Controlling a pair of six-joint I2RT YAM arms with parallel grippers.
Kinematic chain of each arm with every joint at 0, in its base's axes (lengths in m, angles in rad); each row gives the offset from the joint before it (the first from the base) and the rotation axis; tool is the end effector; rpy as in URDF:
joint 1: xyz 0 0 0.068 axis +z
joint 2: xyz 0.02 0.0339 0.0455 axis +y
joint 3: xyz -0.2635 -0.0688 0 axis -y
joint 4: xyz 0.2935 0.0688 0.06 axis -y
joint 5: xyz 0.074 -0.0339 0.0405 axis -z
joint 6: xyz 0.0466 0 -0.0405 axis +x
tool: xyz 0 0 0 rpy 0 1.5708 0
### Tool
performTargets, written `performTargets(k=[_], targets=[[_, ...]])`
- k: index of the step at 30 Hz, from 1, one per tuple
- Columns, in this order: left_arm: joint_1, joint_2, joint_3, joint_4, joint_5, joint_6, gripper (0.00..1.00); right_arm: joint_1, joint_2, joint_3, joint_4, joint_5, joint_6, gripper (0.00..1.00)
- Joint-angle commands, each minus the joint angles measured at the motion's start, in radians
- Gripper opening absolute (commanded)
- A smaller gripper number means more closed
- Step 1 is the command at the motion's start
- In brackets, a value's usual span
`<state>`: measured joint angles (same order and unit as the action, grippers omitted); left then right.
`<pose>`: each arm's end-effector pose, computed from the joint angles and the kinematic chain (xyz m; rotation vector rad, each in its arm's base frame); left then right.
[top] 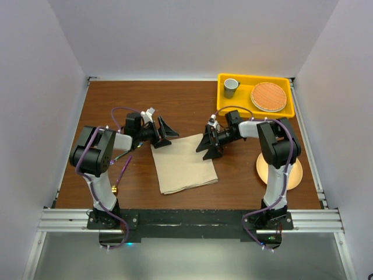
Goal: Fold the napkin into a case and place the utensils inside
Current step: Smooth out the square-folded napkin at the center of the board.
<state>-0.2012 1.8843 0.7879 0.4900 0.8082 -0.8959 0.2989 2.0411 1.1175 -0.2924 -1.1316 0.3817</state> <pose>0.3616 -0.1081 0.0700 -0.2988 2.3371 -1.4665 0.3668 0.1572 0.0624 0.1847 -2.5625 -1.6809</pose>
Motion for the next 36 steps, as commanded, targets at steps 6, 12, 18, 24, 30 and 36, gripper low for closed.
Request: performTargets(k=[6,12,18,24,30,36], targets=[[0.013,0.039,0.017,-0.082,-0.047,0.074,1.00,0.020,-0.136,0.081,0.206,-0.086,0.219,0.98],[0.005,0.038,0.011,-0.064,-0.035,0.072,1.00,0.078,-0.110,0.068,0.628,-0.054,0.549,0.98],[0.003,0.038,-0.001,-0.067,-0.035,0.080,1.00,0.092,0.059,0.044,0.967,-0.020,0.778,0.98],[0.009,0.042,-0.009,-0.083,-0.044,0.084,1.00,0.091,0.132,0.030,0.997,-0.011,0.757,0.98],[0.028,0.052,-0.015,-0.119,-0.070,0.095,1.00,0.051,0.151,-0.015,0.825,-0.017,0.617,0.98],[0.036,0.052,-0.019,-0.120,-0.075,0.094,1.00,-0.006,0.166,-0.025,0.648,-0.037,0.447,0.98]])
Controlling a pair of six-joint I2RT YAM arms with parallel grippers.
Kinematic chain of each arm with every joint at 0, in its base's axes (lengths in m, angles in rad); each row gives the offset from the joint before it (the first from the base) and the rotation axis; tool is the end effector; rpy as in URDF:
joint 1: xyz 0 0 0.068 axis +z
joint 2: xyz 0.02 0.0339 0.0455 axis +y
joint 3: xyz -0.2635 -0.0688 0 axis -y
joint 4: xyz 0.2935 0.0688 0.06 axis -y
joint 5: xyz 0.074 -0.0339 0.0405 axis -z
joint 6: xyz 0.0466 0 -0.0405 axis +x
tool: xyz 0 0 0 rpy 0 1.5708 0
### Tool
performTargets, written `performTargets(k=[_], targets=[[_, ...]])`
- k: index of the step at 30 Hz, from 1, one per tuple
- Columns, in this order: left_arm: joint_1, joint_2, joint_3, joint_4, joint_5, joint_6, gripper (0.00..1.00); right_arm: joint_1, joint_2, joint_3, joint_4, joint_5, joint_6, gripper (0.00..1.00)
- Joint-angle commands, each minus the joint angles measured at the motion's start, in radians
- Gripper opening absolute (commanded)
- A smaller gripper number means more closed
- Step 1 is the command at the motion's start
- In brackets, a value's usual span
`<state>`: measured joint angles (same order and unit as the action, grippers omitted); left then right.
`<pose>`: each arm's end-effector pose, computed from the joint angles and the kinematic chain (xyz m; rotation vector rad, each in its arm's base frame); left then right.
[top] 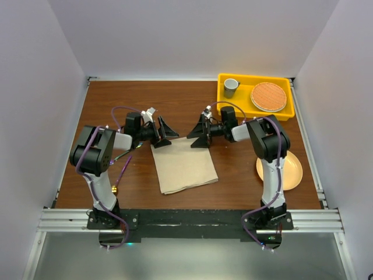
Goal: Fold the napkin into a case and place the utensils inside
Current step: Smooth out the square-folded napkin at the center of the board.
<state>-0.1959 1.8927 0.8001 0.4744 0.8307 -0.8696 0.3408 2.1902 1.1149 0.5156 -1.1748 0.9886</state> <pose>0.3637 -0.1073 0.0694 -0.2661 2.3424 -1.4756 0.4034 0.1887 0.0495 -0.0704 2.4094 1.9575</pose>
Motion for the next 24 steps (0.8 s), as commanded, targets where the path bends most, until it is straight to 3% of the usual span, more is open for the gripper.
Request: performTargets(k=[1,4,8,13,20,24], targets=[[0.030,0.045,-0.030,-0.105,-0.097,0.066,1.00,-0.048,0.014,-0.020,-0.184,0.001,-0.169,0.98],[0.030,0.046,-0.033,-0.086,-0.088,0.061,1.00,-0.045,-0.024,-0.006,-0.186,-0.008,-0.162,0.98],[0.030,0.040,-0.026,-0.082,-0.082,0.061,1.00,-0.022,-0.154,-0.010,-0.121,-0.028,-0.024,0.98],[0.027,0.036,-0.022,-0.068,-0.087,0.050,1.00,0.043,-0.332,-0.125,-0.131,-0.025,0.028,0.98],[0.027,0.031,-0.021,-0.066,-0.084,0.058,1.00,0.110,-0.291,-0.271,0.043,0.001,0.108,0.98],[0.027,0.029,-0.030,-0.066,-0.087,0.061,1.00,0.110,-0.245,-0.279,-0.043,-0.016,0.003,0.98]])
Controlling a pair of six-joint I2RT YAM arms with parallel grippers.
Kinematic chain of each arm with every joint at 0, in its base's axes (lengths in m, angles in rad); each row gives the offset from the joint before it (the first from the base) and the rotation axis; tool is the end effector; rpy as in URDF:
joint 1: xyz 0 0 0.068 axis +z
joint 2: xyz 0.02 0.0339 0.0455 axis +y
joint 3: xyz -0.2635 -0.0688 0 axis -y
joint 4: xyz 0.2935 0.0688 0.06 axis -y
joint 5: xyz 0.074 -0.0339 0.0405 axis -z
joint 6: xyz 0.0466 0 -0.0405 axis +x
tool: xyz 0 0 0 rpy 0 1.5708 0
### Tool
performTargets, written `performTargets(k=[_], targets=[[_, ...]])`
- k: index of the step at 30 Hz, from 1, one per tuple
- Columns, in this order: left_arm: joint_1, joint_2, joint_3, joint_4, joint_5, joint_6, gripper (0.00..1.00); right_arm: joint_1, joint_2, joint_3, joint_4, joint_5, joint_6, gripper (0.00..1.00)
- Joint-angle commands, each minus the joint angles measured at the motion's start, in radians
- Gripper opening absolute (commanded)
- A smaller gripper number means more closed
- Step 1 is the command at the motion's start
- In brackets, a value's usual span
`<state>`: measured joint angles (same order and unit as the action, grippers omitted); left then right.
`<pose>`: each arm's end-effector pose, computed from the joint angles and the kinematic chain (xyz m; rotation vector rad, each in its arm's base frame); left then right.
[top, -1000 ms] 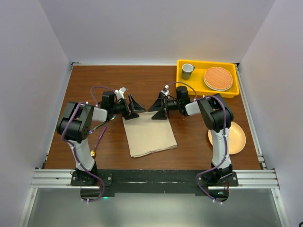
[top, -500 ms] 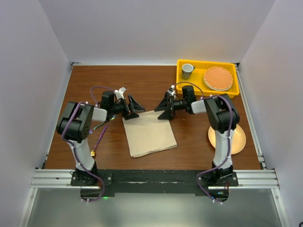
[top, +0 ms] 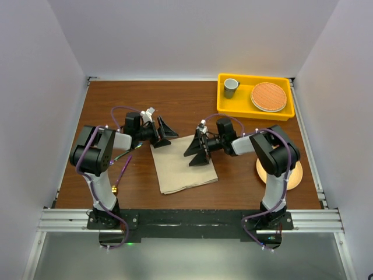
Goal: Fold the napkin into a case and place the utensils inside
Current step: Smooth out the square-folded napkin at the center of the board.
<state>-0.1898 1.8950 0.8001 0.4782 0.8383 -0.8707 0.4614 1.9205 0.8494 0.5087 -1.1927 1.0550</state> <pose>0.3642 -0.1053 0.0691 -0.2681 2.3390 -1.4816 0.3216 0.2083 0.0836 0.1451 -2.3544 -1.9268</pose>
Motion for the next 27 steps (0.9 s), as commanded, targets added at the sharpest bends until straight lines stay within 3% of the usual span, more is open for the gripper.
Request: performTargets(k=[1,6,9,14,21,27], targets=[[0.021,0.027,-0.032,-0.069,-0.094,0.062,1.00,-0.010,0.034,-0.010,-0.079,-0.002,-0.151,0.98],[0.023,0.032,-0.027,-0.075,-0.096,0.065,1.00,-0.033,0.092,0.022,-0.410,-0.016,-0.444,0.98],[0.024,0.035,-0.022,-0.084,-0.100,0.071,1.00,-0.073,0.155,0.065,-0.638,-0.022,-0.725,0.98],[0.024,0.035,-0.025,-0.090,-0.107,0.072,1.00,-0.107,0.170,0.115,-0.902,-0.031,-0.923,0.98],[0.023,0.032,-0.025,-0.082,-0.107,0.070,1.00,-0.086,-0.059,0.123,-0.865,-0.041,-0.762,0.98],[0.023,0.024,-0.027,-0.081,-0.107,0.071,1.00,-0.069,-0.216,-0.001,-0.714,-0.027,-0.574,0.98]])
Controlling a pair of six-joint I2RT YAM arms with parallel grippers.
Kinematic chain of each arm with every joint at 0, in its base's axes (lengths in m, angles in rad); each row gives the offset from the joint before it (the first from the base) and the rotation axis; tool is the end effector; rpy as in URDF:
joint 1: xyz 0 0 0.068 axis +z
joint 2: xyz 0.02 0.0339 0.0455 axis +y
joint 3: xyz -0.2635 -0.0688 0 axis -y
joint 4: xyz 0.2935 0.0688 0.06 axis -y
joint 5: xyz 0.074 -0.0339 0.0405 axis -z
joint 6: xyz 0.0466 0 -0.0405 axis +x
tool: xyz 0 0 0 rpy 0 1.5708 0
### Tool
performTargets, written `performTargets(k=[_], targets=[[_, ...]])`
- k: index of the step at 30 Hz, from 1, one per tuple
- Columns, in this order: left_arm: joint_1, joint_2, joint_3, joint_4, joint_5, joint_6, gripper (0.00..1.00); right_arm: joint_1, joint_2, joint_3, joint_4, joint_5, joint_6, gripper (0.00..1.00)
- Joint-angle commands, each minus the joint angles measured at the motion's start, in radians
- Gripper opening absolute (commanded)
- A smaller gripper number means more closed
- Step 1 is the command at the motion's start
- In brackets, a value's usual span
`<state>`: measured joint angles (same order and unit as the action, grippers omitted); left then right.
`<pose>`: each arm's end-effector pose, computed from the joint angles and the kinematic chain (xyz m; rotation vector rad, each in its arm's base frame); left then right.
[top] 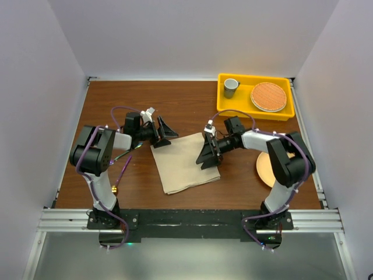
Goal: Fold the napkin into a case and place the utensils inside
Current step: Smooth out the square-folded napkin at the center of the board.
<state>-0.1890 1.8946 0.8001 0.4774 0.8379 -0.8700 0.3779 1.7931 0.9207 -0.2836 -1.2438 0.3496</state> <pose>0.3643 -0.1049 0.0691 -0.2687 2.3388 -1.4804 0.3077 0.1696 0.1029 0.4004 -2.4220 -1.8078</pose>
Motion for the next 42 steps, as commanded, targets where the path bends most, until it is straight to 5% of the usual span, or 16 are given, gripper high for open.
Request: performTargets(k=[1,6,12,18,29,35,42], targets=[[0.022,0.023,-0.029,-0.080,-0.109,0.074,1.00,0.018,-0.086,-0.104,0.096,0.024,0.132,0.98],[0.020,0.018,-0.029,-0.094,-0.103,0.092,1.00,0.023,-0.029,-0.128,0.164,0.024,0.128,0.98],[0.022,0.020,-0.027,-0.108,-0.102,0.100,1.00,0.007,0.116,-0.088,0.025,0.040,-0.064,0.98],[0.023,0.029,-0.007,-0.094,-0.080,0.097,1.00,-0.048,0.244,0.016,-0.287,0.076,-0.384,0.98],[-0.001,-0.161,0.083,-0.186,0.047,0.233,1.00,-0.094,0.207,0.271,-0.736,0.072,-0.678,0.94],[-0.010,-0.243,0.004,-0.197,0.064,0.233,1.00,-0.096,0.186,0.294,-0.717,0.070,-0.627,0.93],[0.014,-0.146,-0.059,-0.105,0.032,0.212,1.00,-0.097,0.281,0.245,-0.632,0.131,-0.610,0.92]])
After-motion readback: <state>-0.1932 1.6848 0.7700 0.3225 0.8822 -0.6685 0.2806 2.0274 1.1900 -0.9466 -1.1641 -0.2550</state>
